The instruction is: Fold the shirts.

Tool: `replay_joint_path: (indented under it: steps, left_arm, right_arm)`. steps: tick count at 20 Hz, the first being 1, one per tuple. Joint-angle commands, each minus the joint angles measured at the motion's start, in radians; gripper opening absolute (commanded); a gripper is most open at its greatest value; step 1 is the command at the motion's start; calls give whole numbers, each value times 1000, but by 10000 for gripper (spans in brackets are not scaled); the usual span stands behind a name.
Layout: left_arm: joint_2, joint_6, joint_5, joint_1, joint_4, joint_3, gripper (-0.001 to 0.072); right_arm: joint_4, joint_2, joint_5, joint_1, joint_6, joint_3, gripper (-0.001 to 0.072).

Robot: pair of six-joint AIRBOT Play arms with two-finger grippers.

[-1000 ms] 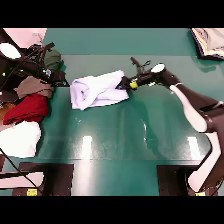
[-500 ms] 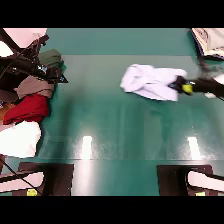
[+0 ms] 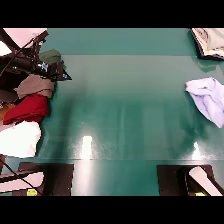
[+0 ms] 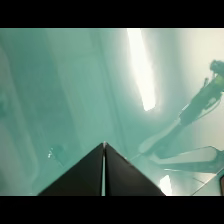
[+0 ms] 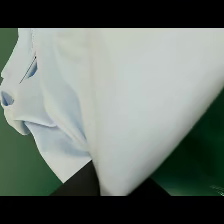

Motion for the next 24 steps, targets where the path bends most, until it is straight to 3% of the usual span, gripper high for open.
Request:
replay_joint_path:
  steps: [1, 3, 6, 8, 9, 13, 15, 20, 21, 23, 24]
  left_arm:
    - [1, -2, 0, 0, -26, 0, 21]
    - [1, -2, 0, 0, -27, 0, 21]
    - [1, -2, 0, 0, -27, 0, 22]
    - [1, -2, -5, 0, -27, 0, 22]
    - [1, -2, -5, 0, -27, 0, 21]
    - [0, -1, -6, 0, -27, 0, 22]
    - [-2, -1, 0, 0, -27, 0, 22]
    - [-2, -1, -1, 0, -28, -1, 22]
    - [-2, -1, -7, 0, -29, -1, 22]
    - [-2, -2, 6, 0, -29, -1, 22]
    - [-2, -1, 13, 0, -29, -1, 22]
  right_arm:
    - [-35, 23, -16, -127, 2, -14, 12]
    - [-90, 11, -6, -146, 1, -12, 13]
    - [-302, -35, 97, -166, 1, 65, 43]
    - [-445, -84, 230, -192, 1, 176, 476]
    - [-486, -110, 304, -206, 2, 241, 513]
    - [-481, -172, 486, -232, 48, 449, 512]
    - [-386, -183, 523, -180, 48, 499, 510]
    - [-238, -182, 537, 158, 48, 507, 507]
    - [-239, -182, 536, 238, 48, 507, 474]
    - [-239, -182, 537, 375, 48, 507, 312]
    - [-239, -182, 535, 438, 48, 507, 192]
